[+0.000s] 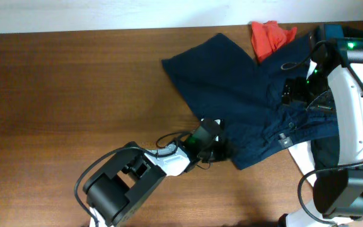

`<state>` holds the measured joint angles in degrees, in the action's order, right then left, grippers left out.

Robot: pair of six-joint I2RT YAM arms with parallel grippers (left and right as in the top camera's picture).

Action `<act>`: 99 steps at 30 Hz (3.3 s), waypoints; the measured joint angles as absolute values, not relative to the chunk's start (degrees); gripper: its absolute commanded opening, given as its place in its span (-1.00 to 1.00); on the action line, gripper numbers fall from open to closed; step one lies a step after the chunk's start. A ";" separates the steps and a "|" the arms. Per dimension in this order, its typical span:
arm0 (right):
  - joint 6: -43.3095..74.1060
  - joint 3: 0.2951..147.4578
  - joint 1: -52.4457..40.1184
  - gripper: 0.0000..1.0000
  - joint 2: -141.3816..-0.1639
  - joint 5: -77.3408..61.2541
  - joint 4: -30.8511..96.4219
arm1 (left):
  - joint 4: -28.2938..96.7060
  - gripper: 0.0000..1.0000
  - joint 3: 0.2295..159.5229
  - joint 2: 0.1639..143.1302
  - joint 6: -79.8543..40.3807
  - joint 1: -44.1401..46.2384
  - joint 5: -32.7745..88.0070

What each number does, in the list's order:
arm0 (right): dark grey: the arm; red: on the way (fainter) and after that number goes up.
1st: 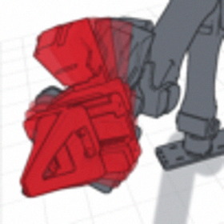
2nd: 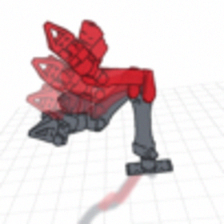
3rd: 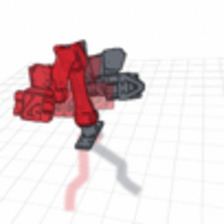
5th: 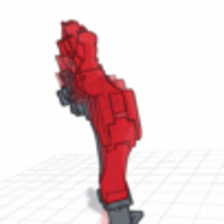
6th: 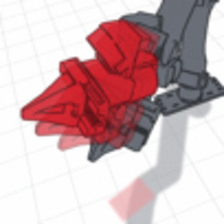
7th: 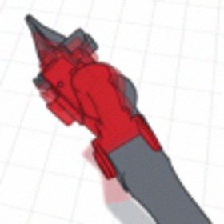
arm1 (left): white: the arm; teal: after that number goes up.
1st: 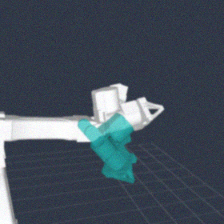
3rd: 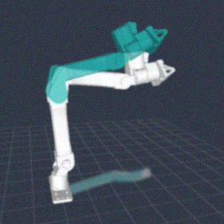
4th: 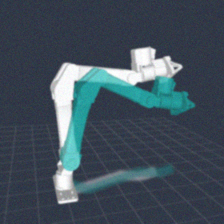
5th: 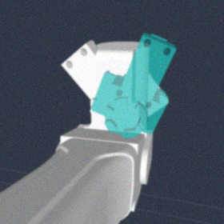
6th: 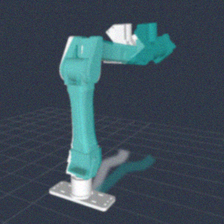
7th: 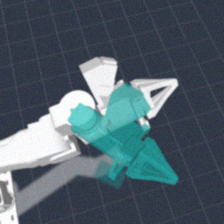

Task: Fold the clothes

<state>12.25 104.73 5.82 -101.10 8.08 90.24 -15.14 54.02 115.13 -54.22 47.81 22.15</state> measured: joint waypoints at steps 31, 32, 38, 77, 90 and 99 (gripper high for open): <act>7.53 104.73 9.34 0.97 -101.10 -1.26 90.17 | 31.81 0.85 48.95 92.66 -41.87 21.47 23.46; 7.49 104.73 9.34 0.97 -101.10 -1.26 90.24 | 30.85 0.68 47.90 92.66 -43.07 23.46 23.64; 7.49 104.73 9.34 0.97 -101.10 -1.26 90.91 | 25.80 -0.99 45.43 92.66 -48.05 31.46 22.46; 35.77 51.51 -13.74 -0.92 -98.98 -15.46 34.26 | 62.39 0.62 51.86 85.82 -27.64 -12.95 8.10; 34.46 52.66 -12.78 -0.92 -99.44 -11.81 33.91 | 55.99 0.01 43.24 85.80 -54.83 -10.50 18.68; 34.46 52.71 -11.03 -0.92 -99.44 -11.86 34.28 | 51.51 -0.03 38.57 85.71 -59.81 -6.63 16.53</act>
<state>34.46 52.71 -11.03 -99.44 -11.86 34.28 51.51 38.57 85.71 -59.81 -6.63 16.53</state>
